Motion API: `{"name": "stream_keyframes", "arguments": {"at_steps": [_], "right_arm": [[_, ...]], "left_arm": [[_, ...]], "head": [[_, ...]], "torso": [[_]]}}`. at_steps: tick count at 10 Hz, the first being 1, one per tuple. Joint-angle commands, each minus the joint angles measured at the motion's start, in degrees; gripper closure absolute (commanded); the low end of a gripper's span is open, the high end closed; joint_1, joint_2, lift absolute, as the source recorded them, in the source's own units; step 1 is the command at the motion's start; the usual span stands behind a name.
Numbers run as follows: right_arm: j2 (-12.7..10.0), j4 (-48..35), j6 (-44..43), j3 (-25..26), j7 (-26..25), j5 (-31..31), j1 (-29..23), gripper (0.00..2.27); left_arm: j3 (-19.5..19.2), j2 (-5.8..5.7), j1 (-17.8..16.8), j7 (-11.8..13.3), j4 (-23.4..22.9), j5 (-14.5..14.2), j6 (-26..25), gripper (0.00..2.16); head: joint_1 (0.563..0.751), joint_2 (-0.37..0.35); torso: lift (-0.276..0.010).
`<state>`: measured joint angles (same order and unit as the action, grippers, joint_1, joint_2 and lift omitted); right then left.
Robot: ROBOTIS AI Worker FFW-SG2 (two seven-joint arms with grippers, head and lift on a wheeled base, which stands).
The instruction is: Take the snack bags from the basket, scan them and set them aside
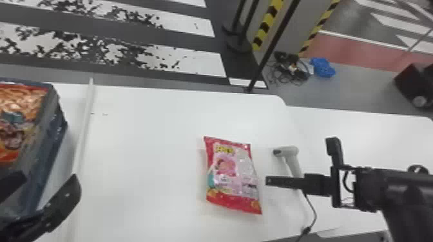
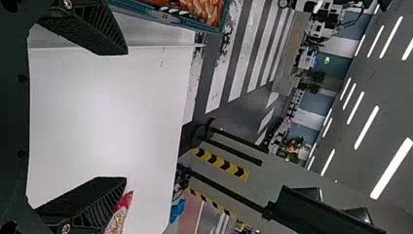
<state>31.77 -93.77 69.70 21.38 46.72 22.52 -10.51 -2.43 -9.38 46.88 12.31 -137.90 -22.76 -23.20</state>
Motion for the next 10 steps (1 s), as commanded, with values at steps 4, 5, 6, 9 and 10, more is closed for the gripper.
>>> {"name": "stream_keyframes", "arguments": {"at_steps": [4, 5, 6, 9, 10], "right_arm": [[2.60, 3.60, 7.61, -2.75, 5.84, -0.37, 4.18, 0.12], [2.51, 6.76, 4.45, -5.39, 6.81, -1.16, 6.55, 0.13], [2.07, 9.49, 0.93, -7.59, 8.04, -1.87, 8.13, 0.13], [0.84, 14.06, -4.17, -13.12, 8.13, -5.21, 11.03, 0.13], [0.75, 14.85, -4.87, -14.18, 8.13, -5.29, 11.47, 0.13]], "left_arm": [[0.06, -0.38, 0.41, 0.35, -0.26, 0.00, 0.04, 0.07], [0.06, -0.47, 0.76, 0.35, -0.53, 0.17, 0.04, 0.07], [-0.03, -0.47, 1.20, 0.35, -0.79, 0.26, 0.04, 0.07], [-0.20, -0.64, 2.17, 0.52, -0.96, 0.26, 0.04, 0.07], [-0.20, -0.64, 2.17, 0.44, -0.88, 0.52, 0.04, 0.07]], "head": [[0.695, -0.350], [0.695, -0.350], [0.695, -0.350], [0.695, -0.348], [0.695, -0.339]], "torso": [[-0.075], [-0.075], [-0.075], [-0.075], [-0.075]]}}
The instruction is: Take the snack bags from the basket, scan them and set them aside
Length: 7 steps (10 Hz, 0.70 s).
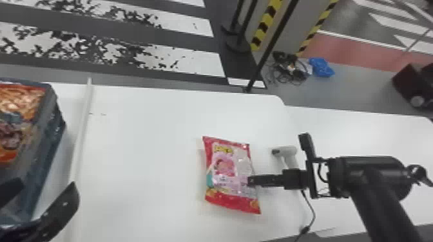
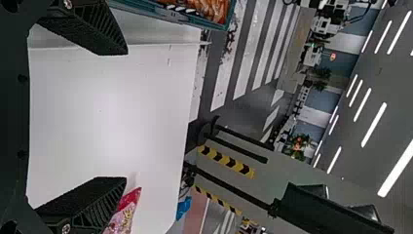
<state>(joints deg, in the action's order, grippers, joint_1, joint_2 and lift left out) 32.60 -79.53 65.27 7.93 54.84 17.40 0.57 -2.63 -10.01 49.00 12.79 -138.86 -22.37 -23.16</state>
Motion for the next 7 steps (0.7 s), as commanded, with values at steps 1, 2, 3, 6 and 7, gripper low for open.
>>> {"name": "stream_keyframes", "arguments": {"at_steps": [1, 2, 3, 6, 7], "right_arm": [[-0.61, 0.60, -0.45, -1.52, 0.00, -0.26, 0.57, 0.14], [-0.70, 0.78, -0.45, -2.22, 0.00, -0.35, 1.10, 0.16], [-0.70, 2.54, 0.08, -3.89, 1.41, -1.22, 2.86, 0.74], [-0.70, 5.44, -3.61, -4.51, 6.07, -1.49, 4.17, 2.24], [-0.70, 5.44, -4.66, -3.80, 6.07, -1.31, 3.47, 2.24]], "left_arm": [[0.08, -0.01, -0.13, -0.05, 0.08, 0.14, -0.18, 0.07], [0.08, -0.01, -0.22, -0.05, 0.17, 0.14, -0.18, 0.07], [0.08, -0.01, -0.40, -0.05, 0.34, 0.14, -0.53, 0.07], [-0.10, -0.28, -1.54, -0.05, 1.92, -0.13, -0.71, 0.07], [-0.10, -0.28, -1.98, -0.05, 2.54, -0.21, -0.71, 0.07]], "head": [[0.695, -0.330], [0.695, -0.325], [0.695, -0.313], [0.695, -0.282], [0.695, -0.276]], "torso": [[-0.075], [-0.075], [-0.075], [-0.075], [-0.075]]}}
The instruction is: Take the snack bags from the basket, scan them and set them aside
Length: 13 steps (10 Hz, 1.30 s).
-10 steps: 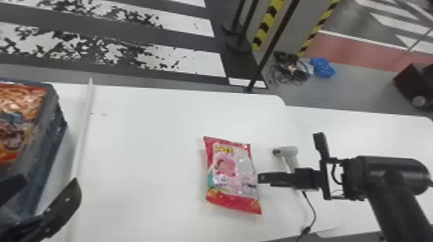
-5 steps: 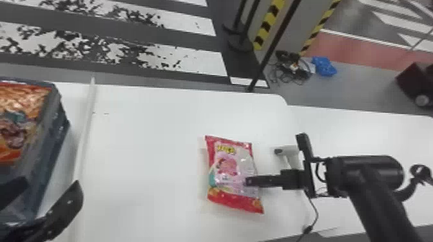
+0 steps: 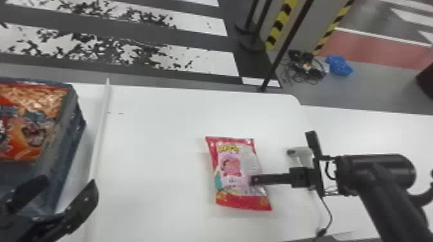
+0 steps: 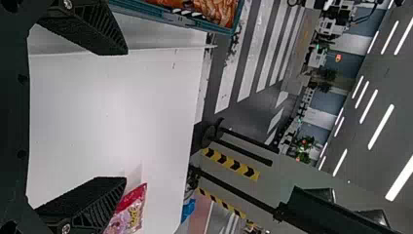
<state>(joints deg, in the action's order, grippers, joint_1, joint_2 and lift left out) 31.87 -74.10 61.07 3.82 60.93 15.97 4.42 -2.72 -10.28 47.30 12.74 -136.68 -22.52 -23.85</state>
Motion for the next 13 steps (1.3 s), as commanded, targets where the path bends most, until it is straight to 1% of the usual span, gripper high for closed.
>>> {"name": "stream_keyframes", "arguments": {"at_steps": [1, 4, 5, 7, 8, 9, 10, 11, 12, 13], "right_arm": [[-0.05, 0.01, -0.99, 1.37, -0.28, 0.12, -1.17, 2.24], [0.04, -1.75, -0.81, 3.74, -0.19, 1.61, -3.19, 2.24], [0.04, -3.69, -0.11, 4.97, -0.19, 2.84, -4.33, 2.24], [0.13, -10.19, 5.16, 9.01, -0.19, 5.83, -7.06, 2.24], [0.39, -12.56, 8.15, 12.09, -0.19, 8.12, -7.85, 2.24], [1.09, -14.41, 9.56, 16.40, -0.02, 11.46, -8.82, 2.24], [2.50, -13.88, 9.56, 20.79, -0.02, 14.88, -8.64, 2.24], [3.11, -11.60, 9.38, 24.92, -0.19, 16.03, -7.41, 2.24], [3.29, -8.61, 6.22, 29.32, -2.74, 18.40, -6.71, 2.24], [3.47, -4.65, 0.77, 33.18, -6.70, 21.56, -6.44, 2.24]], "left_arm": [[0.08, -0.09, -0.63, 0.01, 0.62, -0.16, -0.02, 0.07], [0.17, -0.27, -0.89, 0.09, 0.98, -0.42, 0.16, 0.07], [0.26, -0.27, -0.89, 0.09, 0.62, -0.42, 0.16, 0.07], [0.17, -0.27, -0.54, 0.09, -0.17, -0.59, 0.16, 0.07], [0.26, -0.27, -0.45, 0.09, -0.25, -0.59, 0.16, 0.07], [0.26, -0.27, -0.45, 0.09, -0.25, -0.51, 0.16, 0.07], [0.26, -0.27, -0.45, 0.09, -0.43, -0.51, 0.16, 0.07], [0.34, -0.27, -0.45, 0.09, -0.52, -0.42, 0.16, 0.07], [0.34, -0.36, -0.45, 0.09, -0.52, -0.51, 0.16, 0.07], [0.52, -0.36, -0.45, 0.09, -0.34, -0.42, -0.02, 0.07]], "head": [[0.695, -0.276], [0.695, -0.294], [0.695, -0.296], [0.695, -0.294], [0.695, -0.292], [0.695, -0.294], [0.695, -0.302], [0.695, -0.324], [0.695, -0.350], [0.695, -0.350]], "torso": [[-0.075], [-0.075], [-0.075], [-0.075], [-0.075], [-0.075], [-0.075], [-0.075], [-0.075], [-0.075]]}}
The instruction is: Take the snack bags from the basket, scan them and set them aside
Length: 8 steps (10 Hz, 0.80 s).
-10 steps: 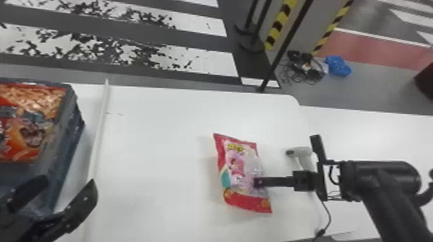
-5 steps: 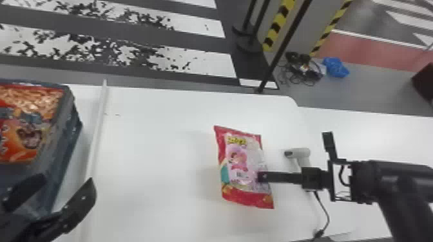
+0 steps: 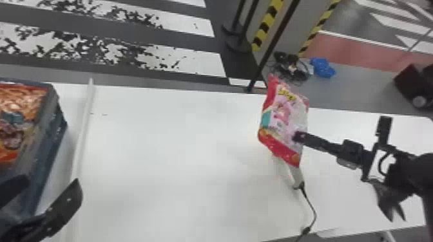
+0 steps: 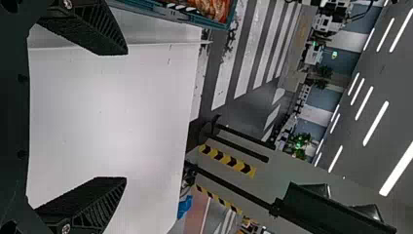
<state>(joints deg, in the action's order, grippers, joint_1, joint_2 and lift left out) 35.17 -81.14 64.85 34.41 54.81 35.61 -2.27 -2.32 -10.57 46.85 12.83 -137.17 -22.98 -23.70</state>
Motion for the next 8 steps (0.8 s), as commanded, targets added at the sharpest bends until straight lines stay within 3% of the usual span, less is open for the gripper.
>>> {"name": "stream_keyframes", "arguments": {"at_steps": [1, 4, 7, 8], "right_arm": [[0.25, 5.20, -6.53, 5.93, -4.28, 3.94, 0.34, 2.24], [0.16, 11.53, -17.43, 9.88, -16.58, 4.82, 0.34, 2.24], [0.25, 16.89, -27.45, 7.25, -27.30, -4.76, 1.66, 2.25], [-0.11, 17.59, -28.33, 4.96, -35.13, -6.79, 1.74, 2.25]], "left_arm": [[0.12, -0.07, 0.00, 0.09, 0.15, -0.22, -0.17, 0.07], [0.21, -0.86, 0.18, 0.26, -0.03, -0.66, -0.17, 0.07], [-0.23, -1.03, 0.44, 1.49, 0.06, -1.98, 0.01, 0.07], [-0.23, -1.03, 0.44, 1.49, -0.03, -1.98, 0.01, 0.07]], "head": [[0.695, -0.350], [0.695, -0.350], [0.695, -0.350], [0.695, -0.350]], "torso": [[-0.075], [-0.075], [-0.075], [-0.075]]}}
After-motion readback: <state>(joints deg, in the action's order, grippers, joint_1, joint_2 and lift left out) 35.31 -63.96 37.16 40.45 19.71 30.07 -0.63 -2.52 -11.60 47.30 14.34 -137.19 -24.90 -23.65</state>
